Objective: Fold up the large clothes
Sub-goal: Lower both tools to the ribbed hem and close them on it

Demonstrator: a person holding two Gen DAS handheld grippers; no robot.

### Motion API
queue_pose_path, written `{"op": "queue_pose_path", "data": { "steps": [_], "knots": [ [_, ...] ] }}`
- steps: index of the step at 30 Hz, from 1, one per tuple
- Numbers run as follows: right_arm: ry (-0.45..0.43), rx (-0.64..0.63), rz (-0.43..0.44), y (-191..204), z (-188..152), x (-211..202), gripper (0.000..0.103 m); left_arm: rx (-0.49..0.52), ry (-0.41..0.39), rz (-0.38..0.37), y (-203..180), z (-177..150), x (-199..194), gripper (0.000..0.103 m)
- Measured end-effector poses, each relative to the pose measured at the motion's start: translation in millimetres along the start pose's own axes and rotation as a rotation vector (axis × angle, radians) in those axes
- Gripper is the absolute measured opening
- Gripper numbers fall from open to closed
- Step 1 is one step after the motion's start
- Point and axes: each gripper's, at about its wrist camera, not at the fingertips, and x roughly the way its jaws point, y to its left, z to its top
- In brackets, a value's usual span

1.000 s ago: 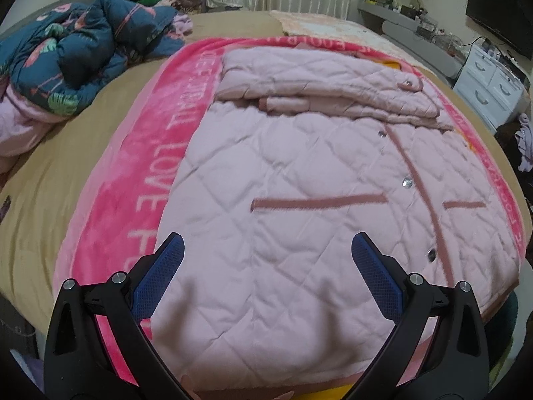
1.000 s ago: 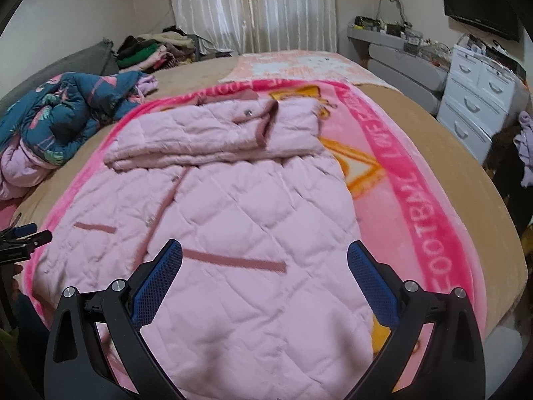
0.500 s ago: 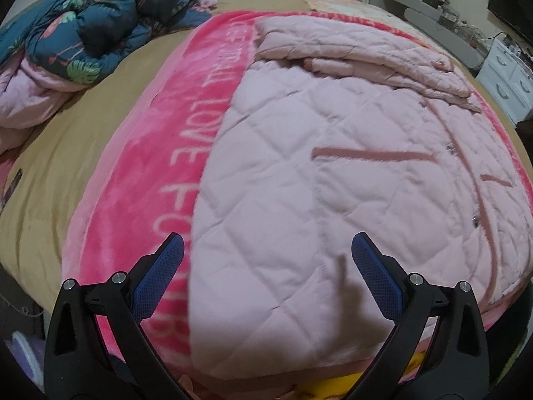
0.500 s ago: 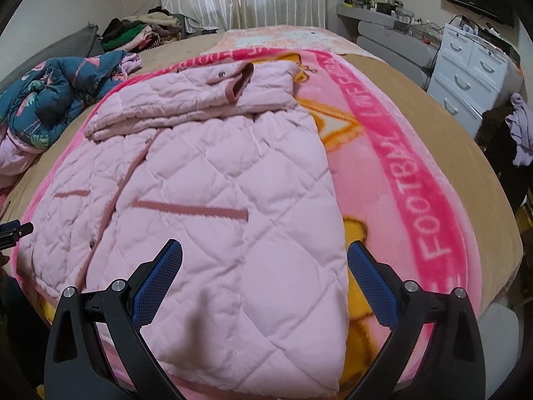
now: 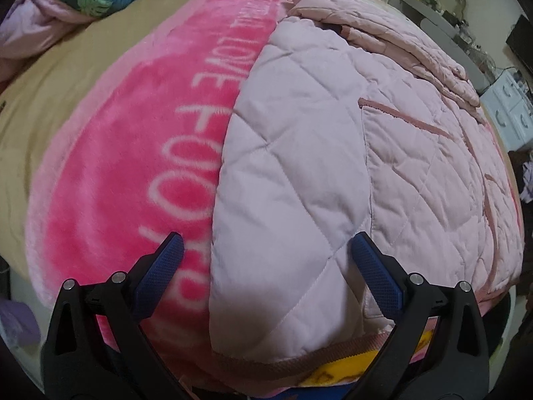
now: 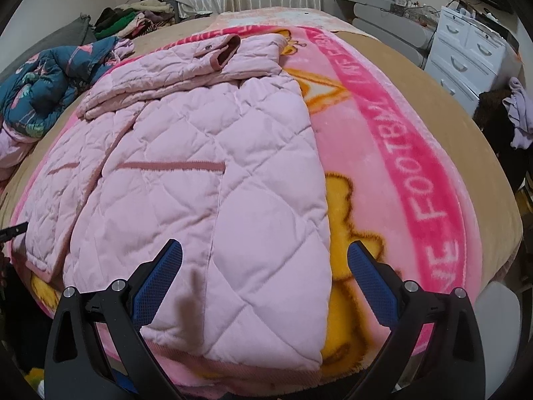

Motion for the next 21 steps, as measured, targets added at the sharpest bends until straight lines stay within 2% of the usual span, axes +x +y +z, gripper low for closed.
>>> {"op": "queue_pose_path", "data": {
  "steps": [3, 6, 8, 13, 16, 21],
  "knots": [
    [0.014, -0.003, 0.012, -1, -6, -2, 0.099, 0.009, -0.001, 0.001, -6, -1, 0, 0.091],
    [0.037, 0.014, 0.03, -4, -14, -2, 0.099, 0.025, -0.001, -0.026, -15, -2, 1, 0.071],
    [0.059, 0.016, 0.038, -6, -20, -1, 0.099, 0.046, -0.006, -0.016, -22, -3, 0, 0.06],
    [0.106, 0.021, 0.082, -8, -32, 3, 0.099, 0.107, -0.029, -0.011, -36, -3, -7, 0.04],
    [0.139, 0.023, 0.118, -7, -37, 7, 0.099, 0.122, -0.035, -0.011, -38, -3, -9, 0.036],
    [0.211, 0.045, 0.167, -10, -48, 20, 0.098, 0.109, -0.037, -0.03, -32, -2, -11, 0.035]
  ]
}}
